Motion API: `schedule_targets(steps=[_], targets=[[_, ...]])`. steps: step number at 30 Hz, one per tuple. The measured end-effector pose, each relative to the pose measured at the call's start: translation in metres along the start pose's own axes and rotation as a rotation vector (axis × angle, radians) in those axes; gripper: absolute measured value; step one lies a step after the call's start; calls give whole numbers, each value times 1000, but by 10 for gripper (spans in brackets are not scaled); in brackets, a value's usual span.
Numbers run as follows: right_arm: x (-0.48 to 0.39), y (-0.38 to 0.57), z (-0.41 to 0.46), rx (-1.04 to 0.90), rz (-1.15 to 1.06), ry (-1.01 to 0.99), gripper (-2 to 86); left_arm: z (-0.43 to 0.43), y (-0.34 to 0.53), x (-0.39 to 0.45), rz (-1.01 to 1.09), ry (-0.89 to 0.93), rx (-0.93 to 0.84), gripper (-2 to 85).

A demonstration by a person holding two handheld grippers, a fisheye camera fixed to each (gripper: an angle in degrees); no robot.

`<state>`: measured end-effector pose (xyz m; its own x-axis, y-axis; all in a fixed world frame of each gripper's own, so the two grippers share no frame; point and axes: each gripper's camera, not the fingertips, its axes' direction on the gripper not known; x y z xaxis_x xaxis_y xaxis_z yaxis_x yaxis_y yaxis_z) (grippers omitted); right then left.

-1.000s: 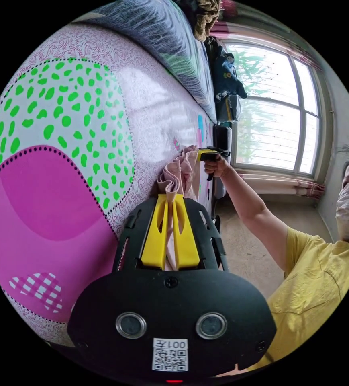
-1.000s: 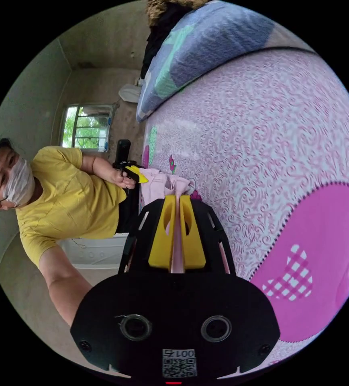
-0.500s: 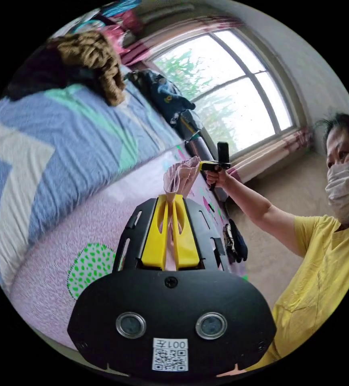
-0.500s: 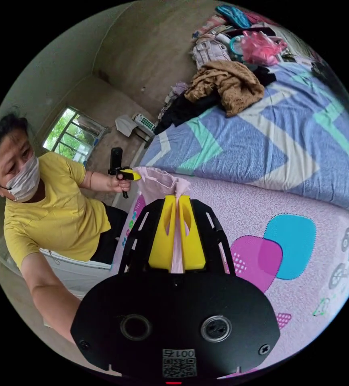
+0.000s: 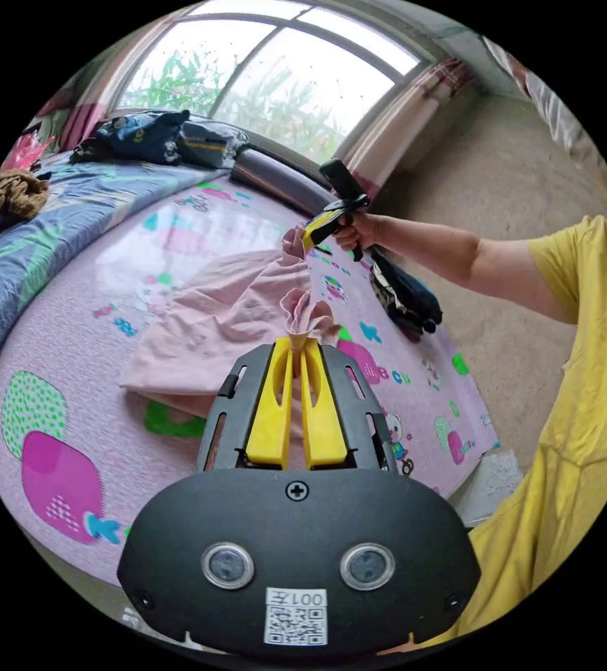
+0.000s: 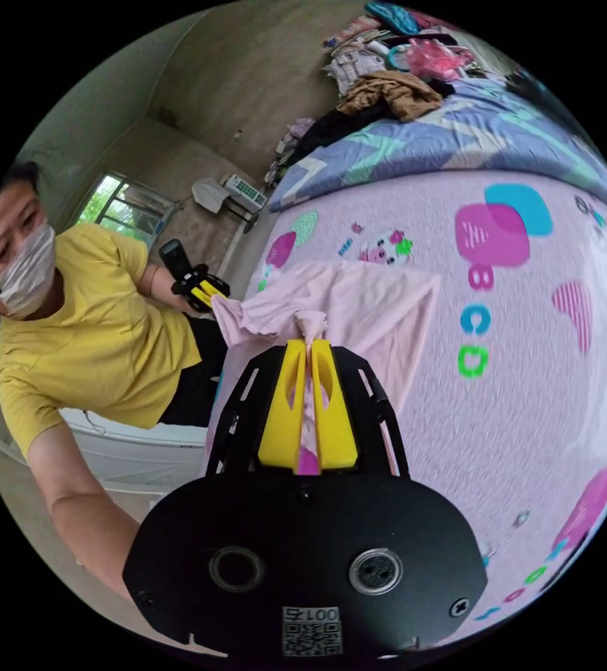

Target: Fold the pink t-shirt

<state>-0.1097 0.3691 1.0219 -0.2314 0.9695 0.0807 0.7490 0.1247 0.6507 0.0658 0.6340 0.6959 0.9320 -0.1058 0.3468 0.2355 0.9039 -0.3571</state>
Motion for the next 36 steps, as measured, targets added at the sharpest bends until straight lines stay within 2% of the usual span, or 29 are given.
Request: schedule_targets(steps=[6,10,13,16,21,28,30,33,36], targets=[[-9,107,28,82,150,90,7,61,13,97,101,-129,-126,-10],[-17,138,54,53,158,153,8,104,18,135,197,-210,-248,-11],[-26,146,72,-37,119,226,9,124,21,148,207,-234,-339,-11],[-37,153,84,-122,82,261,13,125,19,160,220,-238,-333,-13],[-49,172,80,-198,91,193,18,106,15,181,300,-225,-319,-14],[-71,196,59,-5,63,226,6,83,10,197,375,-244,-364,-14],[-73,199,65,-6,52,239,4,87,9,199,391,-249,-384,-14],[-69,206,92,-103,54,270,2,98,8,203,411,-283,-428,-13],[-53,223,126,-263,152,338,2,102,6,205,420,-305,-435,-13]])
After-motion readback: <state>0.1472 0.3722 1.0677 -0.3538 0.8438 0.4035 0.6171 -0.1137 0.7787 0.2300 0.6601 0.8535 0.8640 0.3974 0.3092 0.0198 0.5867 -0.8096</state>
